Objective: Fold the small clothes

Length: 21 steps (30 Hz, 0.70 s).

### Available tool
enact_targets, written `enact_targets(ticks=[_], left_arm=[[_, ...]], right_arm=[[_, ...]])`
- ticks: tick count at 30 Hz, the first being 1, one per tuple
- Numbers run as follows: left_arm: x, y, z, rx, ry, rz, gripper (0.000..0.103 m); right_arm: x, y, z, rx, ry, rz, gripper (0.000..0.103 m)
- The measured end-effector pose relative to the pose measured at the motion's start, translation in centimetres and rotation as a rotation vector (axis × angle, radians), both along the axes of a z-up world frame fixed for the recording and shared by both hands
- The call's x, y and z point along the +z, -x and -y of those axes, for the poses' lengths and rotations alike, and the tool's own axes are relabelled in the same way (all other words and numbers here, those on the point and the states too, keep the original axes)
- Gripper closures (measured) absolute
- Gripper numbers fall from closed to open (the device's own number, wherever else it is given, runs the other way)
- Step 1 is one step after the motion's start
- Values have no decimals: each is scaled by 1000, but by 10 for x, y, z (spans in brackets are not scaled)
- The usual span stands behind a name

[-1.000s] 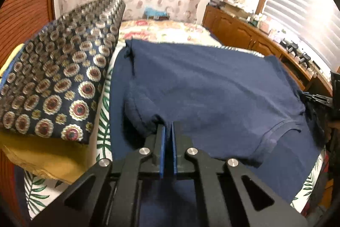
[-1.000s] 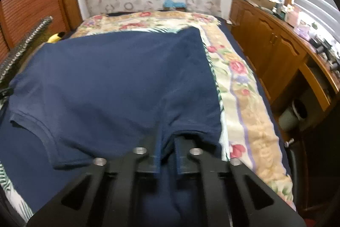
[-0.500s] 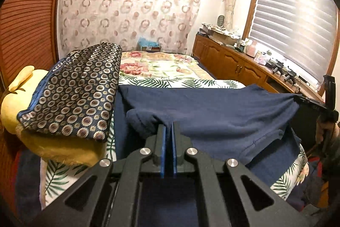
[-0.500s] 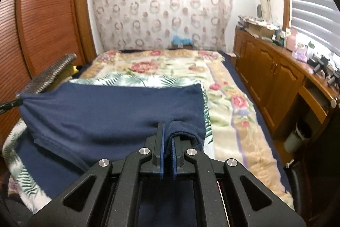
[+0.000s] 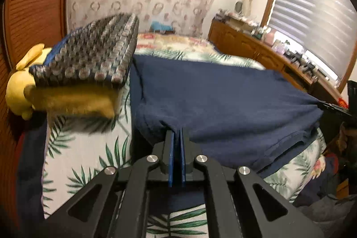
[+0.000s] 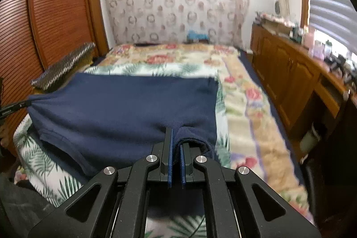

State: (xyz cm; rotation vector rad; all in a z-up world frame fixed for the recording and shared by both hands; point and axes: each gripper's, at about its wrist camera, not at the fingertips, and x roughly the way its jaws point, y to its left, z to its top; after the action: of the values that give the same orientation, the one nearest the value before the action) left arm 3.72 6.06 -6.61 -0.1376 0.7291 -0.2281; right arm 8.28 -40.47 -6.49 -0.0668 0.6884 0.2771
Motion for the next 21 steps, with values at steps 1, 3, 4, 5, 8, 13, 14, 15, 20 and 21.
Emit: enact_targets(ticks=[1,3,4,5,8,13,14,15,20,21], left_arm=[[-4,-1,0,3,-2,-10,100],[-10,-1,1,4,4,-30,99],[-12,1,3,6,1,-34,98],[-13,3,4,6,-5,-37,97],[-13,7,8,4,-20,-43,92],[-10,15,7,8,-42,-32,77],[-9,17,7,12,-39,-29,74],[-9,18,4,14,-38,-28,67],[-5,21,1,23,-61,-14,54],[-4,22,0,24,-61,-9,54]], right_arm=[[-11,2,1,-9,6,-32,100],[-24,2,2,-26,27,-63,100],[-31,4,1,-30,46,-76,100],[-34,5,0,-29,49,-83,98],[-36,6,2,-38,57,-93,89],[-26,11,12,-50,58,-77,78],[-25,13,14,-50,63,-75,77],[-23,13,14,-51,68,-71,75],[-18,16,15,-41,101,-63,72],[-18,18,16,-42,109,-64,71]])
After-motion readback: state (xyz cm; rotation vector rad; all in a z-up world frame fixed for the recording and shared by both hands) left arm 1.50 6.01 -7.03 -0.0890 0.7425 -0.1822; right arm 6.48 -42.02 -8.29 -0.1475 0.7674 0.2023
